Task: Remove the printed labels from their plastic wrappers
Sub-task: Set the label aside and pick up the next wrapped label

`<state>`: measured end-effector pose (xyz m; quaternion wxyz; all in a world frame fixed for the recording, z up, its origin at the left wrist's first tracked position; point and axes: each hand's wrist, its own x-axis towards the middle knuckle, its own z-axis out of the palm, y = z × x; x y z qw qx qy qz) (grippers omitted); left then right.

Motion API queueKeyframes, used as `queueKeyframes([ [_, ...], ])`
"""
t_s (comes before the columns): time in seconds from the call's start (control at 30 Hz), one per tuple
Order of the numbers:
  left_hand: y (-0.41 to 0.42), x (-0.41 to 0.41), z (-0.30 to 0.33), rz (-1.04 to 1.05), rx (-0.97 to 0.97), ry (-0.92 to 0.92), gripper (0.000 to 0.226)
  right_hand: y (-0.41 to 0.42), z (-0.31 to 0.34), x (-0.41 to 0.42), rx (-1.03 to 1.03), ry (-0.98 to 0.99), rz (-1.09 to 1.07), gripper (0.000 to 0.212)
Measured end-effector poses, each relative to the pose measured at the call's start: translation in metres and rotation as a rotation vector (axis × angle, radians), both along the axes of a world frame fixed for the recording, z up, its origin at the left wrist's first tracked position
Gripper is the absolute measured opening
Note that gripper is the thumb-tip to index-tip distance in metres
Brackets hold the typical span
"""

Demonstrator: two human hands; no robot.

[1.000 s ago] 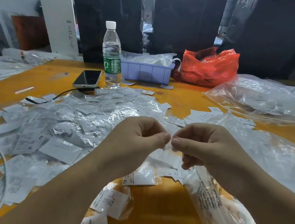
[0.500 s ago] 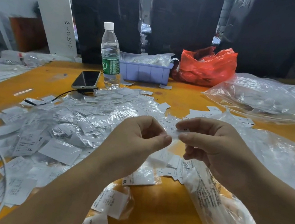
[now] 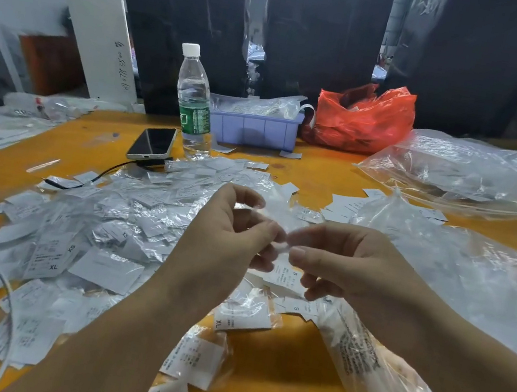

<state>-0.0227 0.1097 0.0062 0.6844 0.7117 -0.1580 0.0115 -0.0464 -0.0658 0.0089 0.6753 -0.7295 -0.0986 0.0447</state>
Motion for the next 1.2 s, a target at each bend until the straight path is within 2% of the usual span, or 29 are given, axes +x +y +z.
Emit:
queueKeyframes([
  [0.1,0.002,0.001,0.0,-0.002,0.063,0.016,0.031,0.0,0.0,0.0,-0.01,-0.067,-0.074,0.007],
  [0.2,0.004,0.002,0.0,0.004,0.171,0.021,0.039,-0.003,0.001,0.0,-0.062,-0.141,-0.129,0.005],
  [0.3,0.006,0.001,0.004,-0.03,0.223,0.046,0.044,-0.002,0.002,-0.003,-0.238,-0.288,-0.143,0.009],
  [0.4,0.008,-0.002,0.007,-0.087,0.284,0.025,0.025,-0.001,0.001,-0.005,-0.454,-0.375,-0.1,0.013],
  [0.5,0.008,-0.004,0.007,-0.152,0.365,0.018,0.006,-0.001,0.0,-0.004,-0.512,-0.403,-0.072,0.015],
  [0.6,0.008,-0.003,0.005,-0.127,0.477,0.013,0.002,-0.002,0.0,-0.004,-0.457,-0.408,-0.081,0.016],
  [0.7,0.008,-0.001,0.003,-0.117,0.487,0.044,0.006,-0.003,-0.001,-0.001,-0.382,-0.379,-0.122,0.018],
  [0.9,0.006,-0.001,0.005,-0.135,0.297,0.168,0.004,-0.007,0.003,0.002,-0.049,-0.225,-0.218,0.052],
  [1.0,0.007,0.0,0.006,-0.102,0.193,0.235,0.002,-0.007,0.007,0.002,0.09,-0.168,-0.244,0.047],
  [1.07,0.007,0.001,0.005,-0.08,0.152,0.268,0.008,-0.007,0.009,0.002,0.133,-0.135,-0.245,0.043],
  [1.2,0.005,0.002,0.004,-0.076,0.098,0.287,0.015,-0.008,0.01,0.003,0.214,-0.064,-0.234,0.066],
])
